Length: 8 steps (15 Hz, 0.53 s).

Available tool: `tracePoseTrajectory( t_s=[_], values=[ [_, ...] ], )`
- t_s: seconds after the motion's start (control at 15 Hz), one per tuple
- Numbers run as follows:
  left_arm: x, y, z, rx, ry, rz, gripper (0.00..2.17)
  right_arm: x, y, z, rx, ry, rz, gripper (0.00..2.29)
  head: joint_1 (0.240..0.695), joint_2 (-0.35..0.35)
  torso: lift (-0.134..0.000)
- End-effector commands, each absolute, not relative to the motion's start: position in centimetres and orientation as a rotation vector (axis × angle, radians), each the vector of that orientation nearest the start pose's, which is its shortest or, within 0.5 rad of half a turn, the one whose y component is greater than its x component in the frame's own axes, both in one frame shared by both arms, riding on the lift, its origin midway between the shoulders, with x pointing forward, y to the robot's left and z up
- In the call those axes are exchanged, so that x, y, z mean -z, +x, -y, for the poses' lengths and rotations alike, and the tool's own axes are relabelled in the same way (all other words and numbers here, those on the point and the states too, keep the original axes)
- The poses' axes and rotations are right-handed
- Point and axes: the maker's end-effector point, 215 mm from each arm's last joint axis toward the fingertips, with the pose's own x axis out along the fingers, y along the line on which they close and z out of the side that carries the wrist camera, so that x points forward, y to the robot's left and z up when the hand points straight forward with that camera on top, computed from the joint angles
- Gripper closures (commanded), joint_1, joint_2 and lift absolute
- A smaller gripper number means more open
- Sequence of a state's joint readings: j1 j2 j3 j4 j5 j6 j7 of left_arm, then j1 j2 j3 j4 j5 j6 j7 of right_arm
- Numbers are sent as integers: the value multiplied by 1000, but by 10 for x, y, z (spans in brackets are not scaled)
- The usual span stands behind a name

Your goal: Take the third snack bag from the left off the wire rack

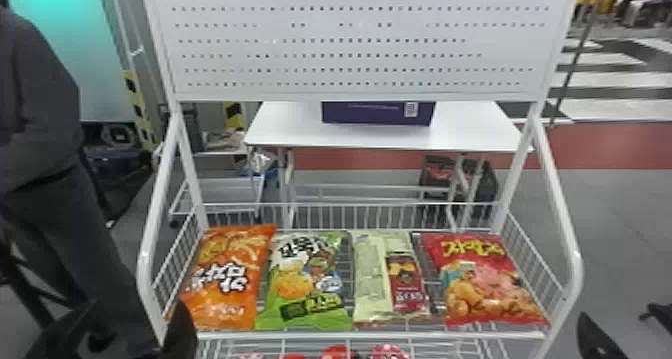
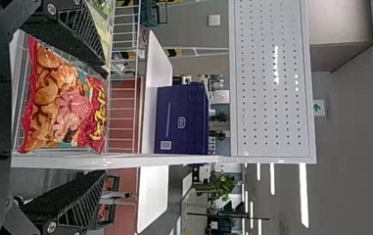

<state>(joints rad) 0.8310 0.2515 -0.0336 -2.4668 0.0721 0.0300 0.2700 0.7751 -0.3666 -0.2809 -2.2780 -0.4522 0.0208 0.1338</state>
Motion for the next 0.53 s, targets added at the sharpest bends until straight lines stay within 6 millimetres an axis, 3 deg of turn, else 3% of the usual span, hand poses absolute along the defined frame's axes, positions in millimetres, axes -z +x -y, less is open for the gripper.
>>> tracePoseTrajectory(
  t_s=[0.0,0.47],
  values=[
    [247,364,-245,-56,66,31,144,281,388,315,-170,-1,-45,100,499,0,0],
    [247,364,-245,-57,65,33,144,281,388,315,-169,-1,-43,100,499,0,0]
  ],
)
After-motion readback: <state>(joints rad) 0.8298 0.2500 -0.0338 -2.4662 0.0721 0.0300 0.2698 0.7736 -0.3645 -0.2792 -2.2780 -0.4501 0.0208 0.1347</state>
